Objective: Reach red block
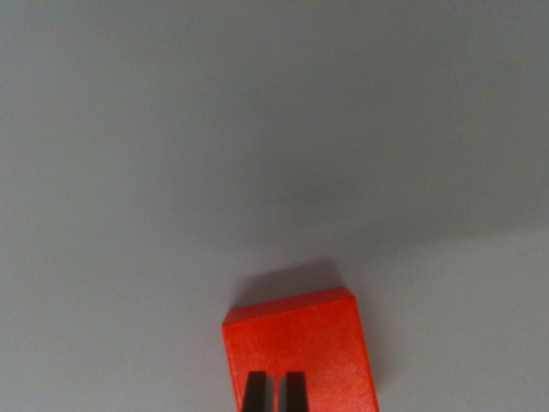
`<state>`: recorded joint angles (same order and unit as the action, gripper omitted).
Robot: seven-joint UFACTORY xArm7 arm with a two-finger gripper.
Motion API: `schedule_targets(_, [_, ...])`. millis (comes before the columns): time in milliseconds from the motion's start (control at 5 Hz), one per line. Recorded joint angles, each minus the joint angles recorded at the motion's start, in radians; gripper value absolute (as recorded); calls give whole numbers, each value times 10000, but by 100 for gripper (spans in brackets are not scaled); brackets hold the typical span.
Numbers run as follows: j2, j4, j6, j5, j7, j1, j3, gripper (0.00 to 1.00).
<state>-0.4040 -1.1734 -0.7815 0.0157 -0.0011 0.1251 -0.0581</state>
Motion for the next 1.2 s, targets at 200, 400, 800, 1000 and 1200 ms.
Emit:
schedule_targets(200, [0,0,0,0,0,0,0,0])
schedule_targets(400, [-114,102,209,-3,3,31,-27,0])
schedule_targets(800, [-198,178,364,-4,5,54,-47,0])
schedule_targets(1000, [-198,178,364,-4,5,54,-47,0])
schedule_targets(1200, [-249,224,457,-6,6,67,-59,0])
